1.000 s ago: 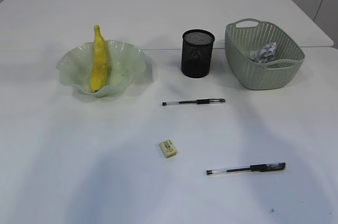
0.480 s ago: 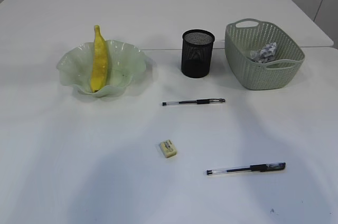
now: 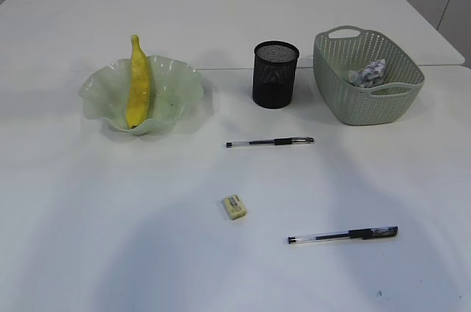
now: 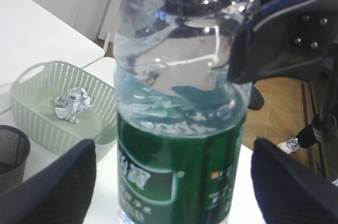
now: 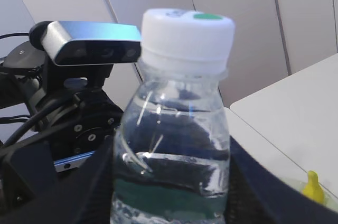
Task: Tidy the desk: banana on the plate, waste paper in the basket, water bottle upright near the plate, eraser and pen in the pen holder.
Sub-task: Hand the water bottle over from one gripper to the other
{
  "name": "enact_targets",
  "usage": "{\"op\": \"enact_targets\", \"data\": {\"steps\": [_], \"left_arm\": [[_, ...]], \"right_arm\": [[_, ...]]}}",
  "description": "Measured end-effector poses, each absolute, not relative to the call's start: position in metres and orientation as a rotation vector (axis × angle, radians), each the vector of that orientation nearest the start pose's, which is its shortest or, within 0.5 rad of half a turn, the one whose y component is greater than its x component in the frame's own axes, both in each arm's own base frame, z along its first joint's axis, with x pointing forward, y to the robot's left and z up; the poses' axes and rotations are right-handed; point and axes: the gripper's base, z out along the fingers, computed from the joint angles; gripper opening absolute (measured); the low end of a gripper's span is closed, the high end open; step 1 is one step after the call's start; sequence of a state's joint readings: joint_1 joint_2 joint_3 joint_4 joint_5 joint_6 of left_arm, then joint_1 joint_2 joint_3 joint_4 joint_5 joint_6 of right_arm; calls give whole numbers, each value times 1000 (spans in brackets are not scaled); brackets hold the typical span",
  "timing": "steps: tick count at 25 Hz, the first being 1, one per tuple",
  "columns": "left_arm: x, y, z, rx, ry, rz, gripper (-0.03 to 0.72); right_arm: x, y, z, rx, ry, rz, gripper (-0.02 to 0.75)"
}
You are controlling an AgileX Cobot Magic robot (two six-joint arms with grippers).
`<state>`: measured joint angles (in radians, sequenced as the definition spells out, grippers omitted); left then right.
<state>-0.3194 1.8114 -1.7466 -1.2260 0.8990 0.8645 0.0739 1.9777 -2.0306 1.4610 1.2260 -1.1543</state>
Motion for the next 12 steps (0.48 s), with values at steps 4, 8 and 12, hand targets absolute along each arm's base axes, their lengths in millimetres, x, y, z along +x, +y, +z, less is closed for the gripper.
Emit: {"op": "enact_targets", "data": {"steps": [4, 8, 12], "left_arm": [[370, -193, 393, 694, 1861, -1133, 657], [370, -193, 393, 691, 1860, -1134, 653], [370, -193, 393, 691, 1860, -1134, 650]], "right_arm": [[417, 116, 419, -864, 1537, 1168, 384], [416, 118, 419, -863, 1540, 1177, 383], [414, 126, 419, -878, 1536, 1191, 383]]}}
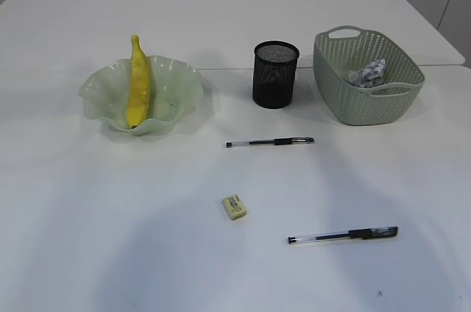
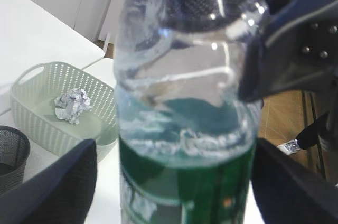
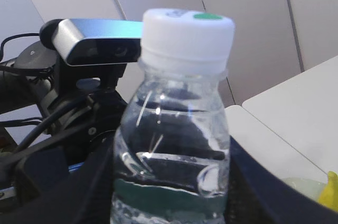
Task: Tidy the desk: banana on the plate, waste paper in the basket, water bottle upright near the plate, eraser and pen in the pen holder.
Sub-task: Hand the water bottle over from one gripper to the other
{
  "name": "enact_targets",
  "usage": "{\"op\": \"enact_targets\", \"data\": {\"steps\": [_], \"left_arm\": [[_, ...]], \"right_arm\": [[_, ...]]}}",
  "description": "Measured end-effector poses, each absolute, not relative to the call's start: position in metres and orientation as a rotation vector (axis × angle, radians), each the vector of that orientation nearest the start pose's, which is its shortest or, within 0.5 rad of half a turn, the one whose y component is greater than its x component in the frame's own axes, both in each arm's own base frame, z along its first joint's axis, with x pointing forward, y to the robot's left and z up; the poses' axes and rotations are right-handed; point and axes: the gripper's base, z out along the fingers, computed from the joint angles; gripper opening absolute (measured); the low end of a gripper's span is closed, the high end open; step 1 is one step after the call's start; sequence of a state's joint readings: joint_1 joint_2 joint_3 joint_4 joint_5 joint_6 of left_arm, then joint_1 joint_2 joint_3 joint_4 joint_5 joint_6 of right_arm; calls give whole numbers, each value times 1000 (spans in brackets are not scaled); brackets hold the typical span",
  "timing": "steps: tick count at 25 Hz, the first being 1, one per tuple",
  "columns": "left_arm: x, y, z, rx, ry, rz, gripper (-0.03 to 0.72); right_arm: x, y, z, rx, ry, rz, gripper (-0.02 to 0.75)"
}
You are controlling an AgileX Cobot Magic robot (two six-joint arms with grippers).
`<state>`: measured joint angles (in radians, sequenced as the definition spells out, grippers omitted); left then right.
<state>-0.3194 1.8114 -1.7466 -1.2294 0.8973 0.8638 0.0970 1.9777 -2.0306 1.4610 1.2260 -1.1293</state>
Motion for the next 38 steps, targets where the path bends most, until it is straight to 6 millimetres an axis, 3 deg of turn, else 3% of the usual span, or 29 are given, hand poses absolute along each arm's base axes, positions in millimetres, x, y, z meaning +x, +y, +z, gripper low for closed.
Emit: {"op": "enact_targets", "data": {"steps": [38], "left_arm": [[371, -194, 396, 649, 1841, -1157, 628]], "right_arm": [[410, 140, 421, -860, 1520, 1261, 382]]}}
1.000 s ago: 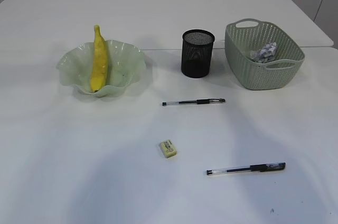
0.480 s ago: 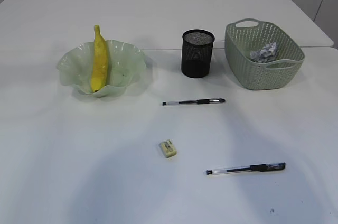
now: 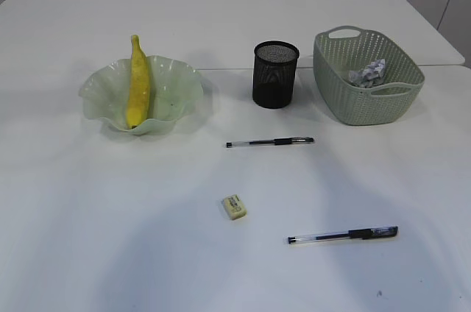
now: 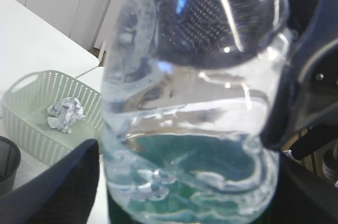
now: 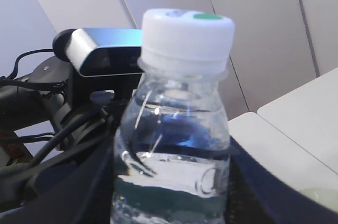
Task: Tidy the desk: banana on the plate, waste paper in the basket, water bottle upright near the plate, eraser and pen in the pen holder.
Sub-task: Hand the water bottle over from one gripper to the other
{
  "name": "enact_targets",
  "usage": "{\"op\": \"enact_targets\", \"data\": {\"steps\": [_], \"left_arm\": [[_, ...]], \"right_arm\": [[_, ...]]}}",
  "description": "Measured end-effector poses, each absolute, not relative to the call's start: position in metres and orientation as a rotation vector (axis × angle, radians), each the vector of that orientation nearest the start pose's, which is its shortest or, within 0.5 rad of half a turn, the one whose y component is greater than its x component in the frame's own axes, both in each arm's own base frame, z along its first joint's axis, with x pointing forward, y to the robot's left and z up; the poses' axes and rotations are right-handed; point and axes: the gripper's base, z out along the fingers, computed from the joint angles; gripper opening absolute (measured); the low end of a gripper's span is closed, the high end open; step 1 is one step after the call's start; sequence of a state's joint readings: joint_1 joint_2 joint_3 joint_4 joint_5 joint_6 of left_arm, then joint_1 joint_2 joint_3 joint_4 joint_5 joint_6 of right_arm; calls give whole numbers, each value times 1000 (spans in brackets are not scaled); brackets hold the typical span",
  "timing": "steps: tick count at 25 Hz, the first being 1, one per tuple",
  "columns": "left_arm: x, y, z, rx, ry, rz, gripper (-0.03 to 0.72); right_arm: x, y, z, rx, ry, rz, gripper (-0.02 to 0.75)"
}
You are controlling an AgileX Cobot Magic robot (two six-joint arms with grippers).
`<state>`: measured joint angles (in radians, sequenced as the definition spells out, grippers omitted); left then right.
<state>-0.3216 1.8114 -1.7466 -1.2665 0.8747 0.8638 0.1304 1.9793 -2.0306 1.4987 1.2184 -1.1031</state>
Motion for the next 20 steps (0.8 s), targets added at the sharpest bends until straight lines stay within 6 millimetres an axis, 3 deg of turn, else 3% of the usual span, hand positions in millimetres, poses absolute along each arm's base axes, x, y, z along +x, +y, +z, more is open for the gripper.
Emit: {"op": "enact_targets", "data": {"steps": [13, 20], "left_arm": [[372, -194, 397, 640, 1837, -1161, 540], [372, -194, 397, 639, 1836, -1161, 454]], "right_arm": [[411, 140, 422, -848, 1521, 1253, 382], [412, 140, 421, -845, 1524, 1252, 382]]}}
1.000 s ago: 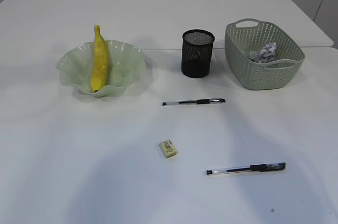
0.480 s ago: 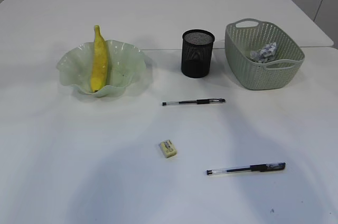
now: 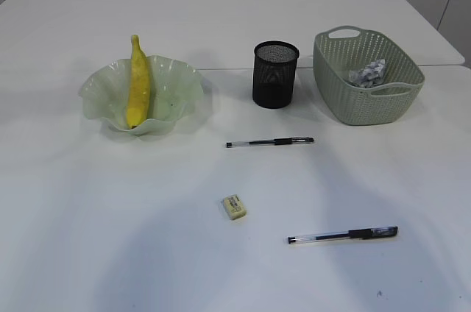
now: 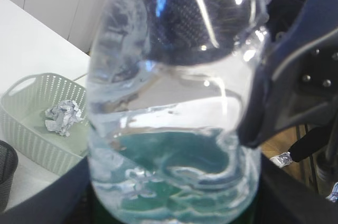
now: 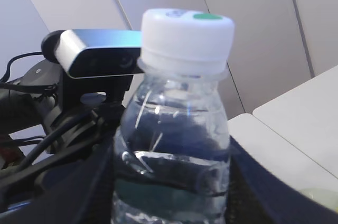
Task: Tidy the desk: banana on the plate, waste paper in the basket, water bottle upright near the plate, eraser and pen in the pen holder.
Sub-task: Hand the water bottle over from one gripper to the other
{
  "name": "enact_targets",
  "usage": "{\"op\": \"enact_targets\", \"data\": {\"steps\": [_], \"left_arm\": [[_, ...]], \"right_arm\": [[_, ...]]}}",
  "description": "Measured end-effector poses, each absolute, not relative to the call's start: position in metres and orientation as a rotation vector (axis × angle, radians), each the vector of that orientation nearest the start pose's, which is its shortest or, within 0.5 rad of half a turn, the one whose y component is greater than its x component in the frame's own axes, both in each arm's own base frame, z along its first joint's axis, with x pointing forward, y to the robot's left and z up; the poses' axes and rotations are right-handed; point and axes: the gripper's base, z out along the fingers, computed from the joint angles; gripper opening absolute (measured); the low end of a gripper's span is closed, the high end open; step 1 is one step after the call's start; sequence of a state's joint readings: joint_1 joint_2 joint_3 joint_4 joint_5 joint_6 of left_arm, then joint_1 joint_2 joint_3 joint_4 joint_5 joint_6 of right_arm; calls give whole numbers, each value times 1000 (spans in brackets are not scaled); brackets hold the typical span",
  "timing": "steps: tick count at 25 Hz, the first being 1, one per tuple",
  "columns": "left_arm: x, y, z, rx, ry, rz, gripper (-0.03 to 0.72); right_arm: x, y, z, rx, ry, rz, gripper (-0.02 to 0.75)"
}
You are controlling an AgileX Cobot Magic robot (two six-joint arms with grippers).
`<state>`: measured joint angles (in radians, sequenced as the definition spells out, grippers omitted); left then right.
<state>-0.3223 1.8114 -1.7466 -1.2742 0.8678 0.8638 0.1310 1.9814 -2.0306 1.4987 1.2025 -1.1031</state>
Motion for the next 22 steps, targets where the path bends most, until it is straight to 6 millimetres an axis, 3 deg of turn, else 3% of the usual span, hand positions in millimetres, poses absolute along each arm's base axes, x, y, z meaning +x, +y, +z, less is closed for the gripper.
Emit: {"op": "enact_targets", "data": {"steps": [6, 22], "left_arm": [[372, -194, 397, 639, 1836, -1161, 421], [372, -194, 397, 637, 1836, -1159, 419]], "right_arm": [[412, 140, 421, -845, 1524, 1252, 382], [412, 140, 421, -842, 1520, 1257, 382]]}}
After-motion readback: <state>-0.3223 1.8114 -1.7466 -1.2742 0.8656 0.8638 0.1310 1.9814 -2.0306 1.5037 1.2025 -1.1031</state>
